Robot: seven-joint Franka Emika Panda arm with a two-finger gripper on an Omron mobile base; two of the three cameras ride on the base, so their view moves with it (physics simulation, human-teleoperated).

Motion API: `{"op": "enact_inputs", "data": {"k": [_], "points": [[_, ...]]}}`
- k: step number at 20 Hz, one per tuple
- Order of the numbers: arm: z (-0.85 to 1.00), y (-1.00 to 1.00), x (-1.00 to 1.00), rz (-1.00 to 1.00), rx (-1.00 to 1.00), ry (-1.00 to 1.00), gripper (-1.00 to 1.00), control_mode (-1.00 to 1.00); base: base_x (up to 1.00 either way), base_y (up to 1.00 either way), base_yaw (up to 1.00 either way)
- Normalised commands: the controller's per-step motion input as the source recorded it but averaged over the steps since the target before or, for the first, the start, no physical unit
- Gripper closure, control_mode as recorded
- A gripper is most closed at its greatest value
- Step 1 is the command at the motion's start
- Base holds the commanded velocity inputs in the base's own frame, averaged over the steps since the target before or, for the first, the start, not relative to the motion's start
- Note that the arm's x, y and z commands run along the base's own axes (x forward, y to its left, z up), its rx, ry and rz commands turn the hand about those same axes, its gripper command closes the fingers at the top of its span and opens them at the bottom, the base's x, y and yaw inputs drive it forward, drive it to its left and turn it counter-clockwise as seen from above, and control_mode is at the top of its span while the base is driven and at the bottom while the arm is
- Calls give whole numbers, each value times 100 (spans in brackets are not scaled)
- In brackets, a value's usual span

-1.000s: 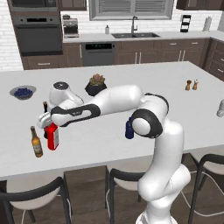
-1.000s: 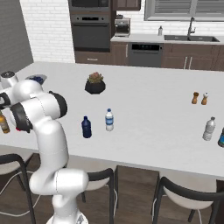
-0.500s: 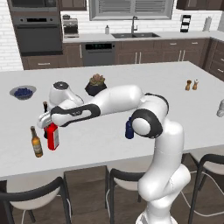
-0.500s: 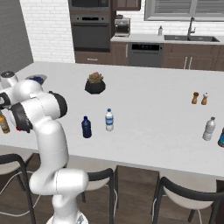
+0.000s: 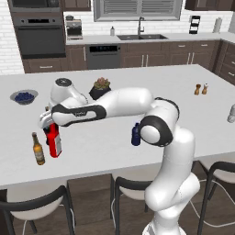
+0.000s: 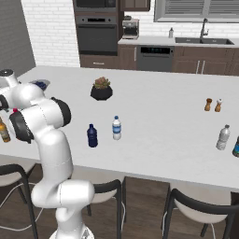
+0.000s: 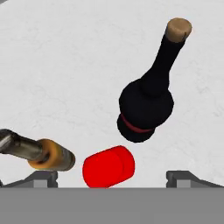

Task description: Move the plastic bottles in the middle to the plastics group, and the glass bottles in the middle to the glass group.

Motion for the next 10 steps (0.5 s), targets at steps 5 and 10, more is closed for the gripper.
{"op": "enact_inputs", "data": {"k": [5,10], "points": [[48,-19,-14,-1,3,0,-100,-100,0,0,0],[46,-72,-55,-10,6,0,-100,-100,0,0,0]]}}
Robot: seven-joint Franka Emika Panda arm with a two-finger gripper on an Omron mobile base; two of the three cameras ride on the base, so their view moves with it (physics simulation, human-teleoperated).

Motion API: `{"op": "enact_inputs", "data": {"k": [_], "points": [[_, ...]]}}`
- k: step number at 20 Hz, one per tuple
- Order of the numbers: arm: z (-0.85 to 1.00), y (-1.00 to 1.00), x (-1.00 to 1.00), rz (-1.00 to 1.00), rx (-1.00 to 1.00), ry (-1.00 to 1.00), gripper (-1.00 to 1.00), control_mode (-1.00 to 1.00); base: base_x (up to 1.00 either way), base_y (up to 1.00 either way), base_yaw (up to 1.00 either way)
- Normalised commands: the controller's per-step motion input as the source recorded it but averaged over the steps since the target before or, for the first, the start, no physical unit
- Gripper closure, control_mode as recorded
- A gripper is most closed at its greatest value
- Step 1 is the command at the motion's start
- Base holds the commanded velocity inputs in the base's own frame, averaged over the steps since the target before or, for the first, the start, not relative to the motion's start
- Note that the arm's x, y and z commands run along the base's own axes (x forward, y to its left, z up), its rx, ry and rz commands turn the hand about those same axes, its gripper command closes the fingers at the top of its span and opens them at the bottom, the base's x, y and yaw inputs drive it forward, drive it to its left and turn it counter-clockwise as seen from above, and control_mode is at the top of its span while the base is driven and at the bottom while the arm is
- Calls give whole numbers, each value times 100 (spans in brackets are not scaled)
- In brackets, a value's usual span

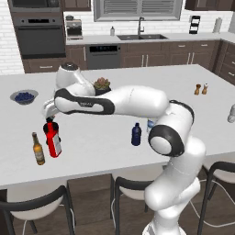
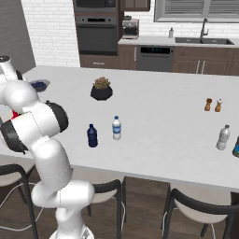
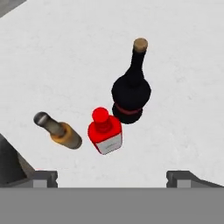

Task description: Move the plastic bottles in the middle to the plastics group, and the glass bottles in the middle to the glass group.

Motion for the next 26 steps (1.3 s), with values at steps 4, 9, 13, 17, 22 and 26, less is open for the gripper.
{"op": "enact_inputs", "data": {"k": [4,9,13,17,22,26], "points": [[5,-99,-80,-19,9,0,-100,-100,0,0,0],[1,-100,-71,-23,9,0,-100,-100,0,0,0],[6,-100,-33,-20,1,0,-100,-100,0,0,0],[9,-100,-9,-14,0,0,-100,-100,0,0,0],[51,-100,-2,-13,-5,8,-100,-100,0,0,0],[14,-100,-7,-19,0,11,-100,-100,0,0,0]]}}
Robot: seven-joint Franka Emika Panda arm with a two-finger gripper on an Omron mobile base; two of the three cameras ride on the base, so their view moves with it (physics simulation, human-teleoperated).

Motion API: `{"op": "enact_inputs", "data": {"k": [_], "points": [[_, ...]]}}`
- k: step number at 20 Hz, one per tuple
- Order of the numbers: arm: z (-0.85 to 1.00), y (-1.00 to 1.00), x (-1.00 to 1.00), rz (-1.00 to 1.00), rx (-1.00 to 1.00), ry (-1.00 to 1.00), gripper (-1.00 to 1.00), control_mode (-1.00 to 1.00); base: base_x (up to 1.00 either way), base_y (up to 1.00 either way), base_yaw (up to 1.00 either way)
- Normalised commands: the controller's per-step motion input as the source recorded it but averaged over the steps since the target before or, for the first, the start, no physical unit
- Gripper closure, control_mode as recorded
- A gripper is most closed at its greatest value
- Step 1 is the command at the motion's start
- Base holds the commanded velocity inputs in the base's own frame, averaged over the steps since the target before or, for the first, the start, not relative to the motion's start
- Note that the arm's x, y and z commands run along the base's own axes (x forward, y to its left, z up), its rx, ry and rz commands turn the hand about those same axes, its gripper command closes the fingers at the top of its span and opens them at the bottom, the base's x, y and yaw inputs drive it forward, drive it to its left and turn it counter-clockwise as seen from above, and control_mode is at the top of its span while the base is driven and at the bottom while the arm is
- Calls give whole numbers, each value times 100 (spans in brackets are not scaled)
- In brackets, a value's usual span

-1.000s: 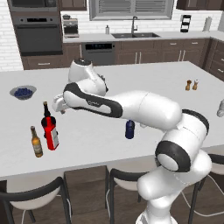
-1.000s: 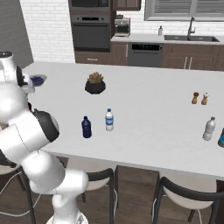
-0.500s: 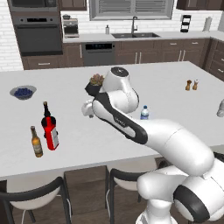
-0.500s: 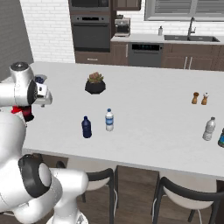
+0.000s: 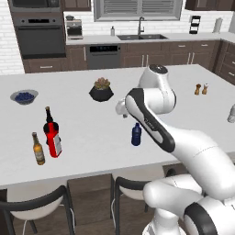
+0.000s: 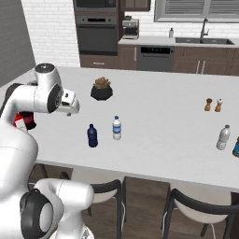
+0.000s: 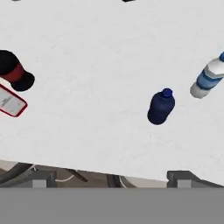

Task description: Move the plastic bottles in the middle to the plastics group, and the glass bottles in the middle to the glass group.

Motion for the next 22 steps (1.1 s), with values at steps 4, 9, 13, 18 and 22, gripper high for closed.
{"op": "enact_inputs", "data": {"k": [4,9,13,18,22], "points": [[3,-100,-11,-18,0,5,-100,-100,0,0,0],[-18,-100,-7,-11,0,-1,-100,-100,0,0,0],[-49,-24,0,-1,0,-2,-100,-100,0,0,0],[-19,62,16,0,-12,0,-100,-100,0,0,0],[0,28,64,0,-6,0,-100,-100,0,0,0]]}}
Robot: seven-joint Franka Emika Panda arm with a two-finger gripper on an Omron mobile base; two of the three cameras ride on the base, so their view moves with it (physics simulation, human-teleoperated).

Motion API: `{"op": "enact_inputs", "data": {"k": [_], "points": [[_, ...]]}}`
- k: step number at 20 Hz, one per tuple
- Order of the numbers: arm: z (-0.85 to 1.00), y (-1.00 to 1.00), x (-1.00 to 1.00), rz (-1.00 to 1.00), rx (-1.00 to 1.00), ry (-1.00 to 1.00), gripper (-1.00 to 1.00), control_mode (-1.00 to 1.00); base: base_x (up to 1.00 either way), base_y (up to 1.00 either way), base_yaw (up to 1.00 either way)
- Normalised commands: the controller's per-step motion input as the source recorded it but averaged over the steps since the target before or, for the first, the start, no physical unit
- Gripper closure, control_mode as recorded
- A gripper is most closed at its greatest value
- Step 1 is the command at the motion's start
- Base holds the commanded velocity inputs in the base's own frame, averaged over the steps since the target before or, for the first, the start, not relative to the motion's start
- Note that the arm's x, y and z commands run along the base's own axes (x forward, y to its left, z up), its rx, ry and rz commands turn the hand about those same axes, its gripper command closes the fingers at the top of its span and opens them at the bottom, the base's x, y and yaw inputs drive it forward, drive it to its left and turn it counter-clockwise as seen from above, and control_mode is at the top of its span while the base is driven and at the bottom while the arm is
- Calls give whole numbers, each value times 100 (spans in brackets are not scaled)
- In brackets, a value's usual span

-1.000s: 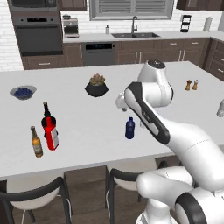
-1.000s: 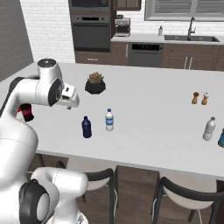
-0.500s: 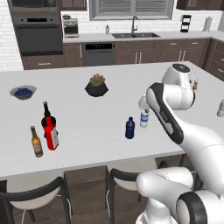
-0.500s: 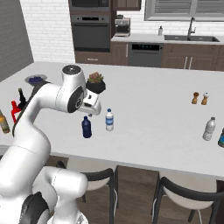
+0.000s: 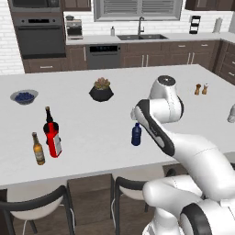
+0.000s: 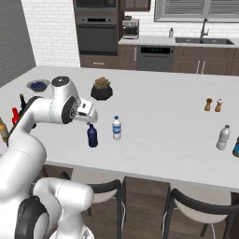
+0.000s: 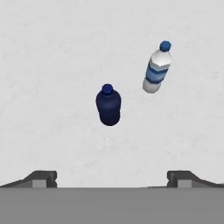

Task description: Move the plastic bottles in the middle to the plastics group, and the glass bottles in the middle to the glass group.

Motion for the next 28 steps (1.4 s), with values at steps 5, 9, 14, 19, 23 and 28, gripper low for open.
{"op": "enact_inputs", "data": {"k": [5,9,14,19,23,28], "points": [[-1,-14,83,0,0,4,-100,-100,0,0,0],[-4,-19,18,0,0,2,-100,-100,0,0,0],[-48,0,25,0,0,0,-100,-100,0,0,0],[-35,0,14,0,0,0,-100,-100,0,0,0],[-26,7,0,3,0,0,-100,-100,0,0,0],[-25,6,2,2,0,0,-100,-100,0,0,0]]}}
